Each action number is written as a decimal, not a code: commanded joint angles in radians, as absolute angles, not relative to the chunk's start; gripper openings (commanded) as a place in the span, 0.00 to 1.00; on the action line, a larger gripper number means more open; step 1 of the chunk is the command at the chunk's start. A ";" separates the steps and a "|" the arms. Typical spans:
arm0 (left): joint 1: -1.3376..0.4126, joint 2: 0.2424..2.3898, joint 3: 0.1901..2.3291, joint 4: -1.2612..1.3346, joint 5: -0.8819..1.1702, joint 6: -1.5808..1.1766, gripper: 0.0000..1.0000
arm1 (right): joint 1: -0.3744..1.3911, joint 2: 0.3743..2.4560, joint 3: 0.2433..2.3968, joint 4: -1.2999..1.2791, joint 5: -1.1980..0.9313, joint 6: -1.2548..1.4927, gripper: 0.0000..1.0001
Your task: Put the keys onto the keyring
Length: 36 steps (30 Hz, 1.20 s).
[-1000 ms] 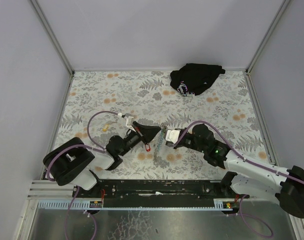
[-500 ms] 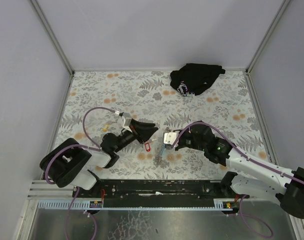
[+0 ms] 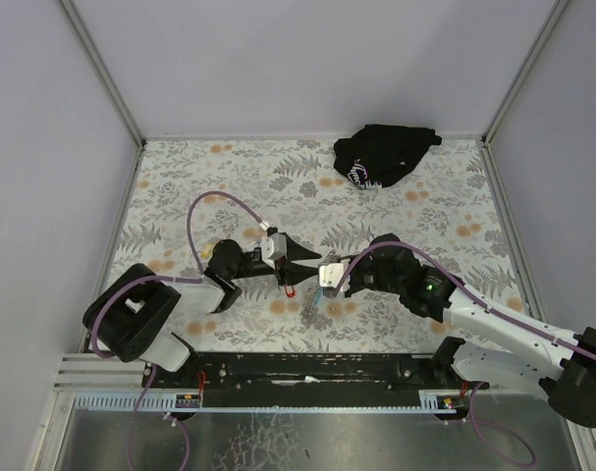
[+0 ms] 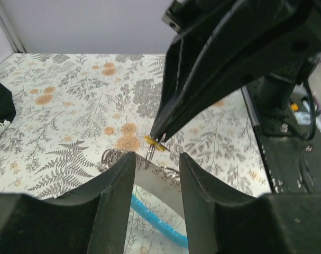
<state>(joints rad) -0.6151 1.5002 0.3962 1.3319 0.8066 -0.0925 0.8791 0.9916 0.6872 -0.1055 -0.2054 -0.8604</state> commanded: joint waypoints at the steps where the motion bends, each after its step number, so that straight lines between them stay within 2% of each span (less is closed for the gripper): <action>1: -0.611 1.452 0.415 1.156 0.884 0.130 0.38 | 0.888 0.984 0.741 -0.086 -0.242 -0.887 0.00; 5: -0.611 1.450 0.462 1.046 0.902 0.177 0.33 | 0.888 0.987 0.742 -0.088 -0.251 -0.888 0.00; 13: -0.611 1.477 0.507 1.047 0.929 0.167 0.33 | 0.888 0.980 0.744 -0.091 -0.252 -0.888 0.00; 26: -0.612 1.504 0.534 1.011 0.961 0.160 0.20 | 0.887 0.983 0.747 -0.087 -0.258 -0.888 0.00; 31: -0.619 1.507 0.537 1.016 0.958 0.152 0.12 | 0.888 0.985 0.747 -0.086 -0.262 -0.885 0.00; 34: -0.621 1.511 0.537 1.026 0.954 0.140 0.00 | 0.887 0.982 0.749 -0.098 -0.256 -0.883 0.00; 36: -0.621 1.512 0.533 1.026 0.941 0.138 0.00 | 0.888 0.968 0.747 -0.109 -0.240 -0.882 0.00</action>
<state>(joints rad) -0.6159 1.4998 0.5140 1.0088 0.9432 0.1364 0.8791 0.9913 0.6907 -0.1276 -0.2302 -0.8726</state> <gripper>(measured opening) 0.013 0.010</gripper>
